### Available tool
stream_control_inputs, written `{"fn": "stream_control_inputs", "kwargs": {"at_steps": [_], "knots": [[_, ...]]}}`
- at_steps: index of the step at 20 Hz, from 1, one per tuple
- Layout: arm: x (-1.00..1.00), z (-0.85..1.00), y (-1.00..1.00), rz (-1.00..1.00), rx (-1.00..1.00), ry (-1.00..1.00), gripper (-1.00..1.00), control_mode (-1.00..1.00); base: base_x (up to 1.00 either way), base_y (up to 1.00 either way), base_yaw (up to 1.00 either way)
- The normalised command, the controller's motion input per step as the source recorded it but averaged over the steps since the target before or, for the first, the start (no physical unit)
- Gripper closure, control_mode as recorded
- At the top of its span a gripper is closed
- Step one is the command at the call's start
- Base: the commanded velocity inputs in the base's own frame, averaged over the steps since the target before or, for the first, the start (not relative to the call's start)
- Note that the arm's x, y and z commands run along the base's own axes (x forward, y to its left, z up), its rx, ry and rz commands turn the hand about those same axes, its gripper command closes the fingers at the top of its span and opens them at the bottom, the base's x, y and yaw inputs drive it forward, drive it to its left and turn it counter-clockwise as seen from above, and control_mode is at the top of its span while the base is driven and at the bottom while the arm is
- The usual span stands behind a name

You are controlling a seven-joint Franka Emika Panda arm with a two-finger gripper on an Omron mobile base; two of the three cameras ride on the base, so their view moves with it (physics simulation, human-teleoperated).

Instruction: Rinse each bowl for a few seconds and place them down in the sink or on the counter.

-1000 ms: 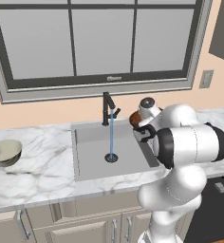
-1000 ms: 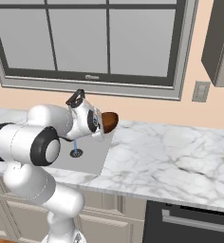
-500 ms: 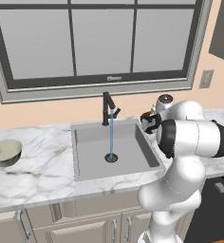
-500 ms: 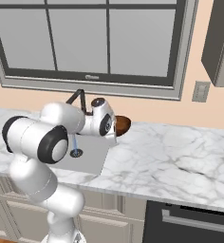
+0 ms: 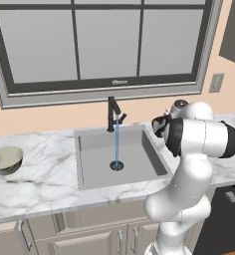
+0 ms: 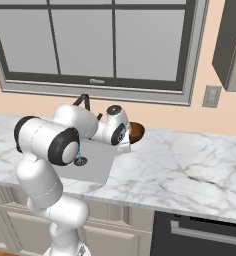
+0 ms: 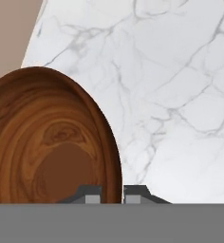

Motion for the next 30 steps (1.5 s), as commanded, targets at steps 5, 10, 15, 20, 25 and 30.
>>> {"fn": "stream_control_inputs", "kwargs": {"at_steps": [5, 10, 15, 20, 25, 30], "knots": [[0.17, -0.20, -0.14, 0.00, -0.04, 0.03, 1.00, -1.00, 0.00, 0.00, 0.00], [0.29, -0.14, -0.13, 0.00, -0.03, 0.05, 1.00, -1.00, 0.00, 0.00, 0.00], [0.21, -0.25, -0.16, 0.00, 0.01, 0.05, 1.00, -1.00, 0.00, 0.00, 0.00], [0.03, -0.38, -0.21, 0.00, 0.05, 0.01, 1.00, -1.00, 0.00, 0.00, 0.00], [0.04, -0.32, -0.11, 0.00, 0.03, 0.00, -1.00, -1.00, 0.00, 0.00, 0.00], [0.01, 0.00, 0.00, 0.00, 0.01, 0.00, -1.00, -1.00, 0.00, 0.00, 0.00]]}}
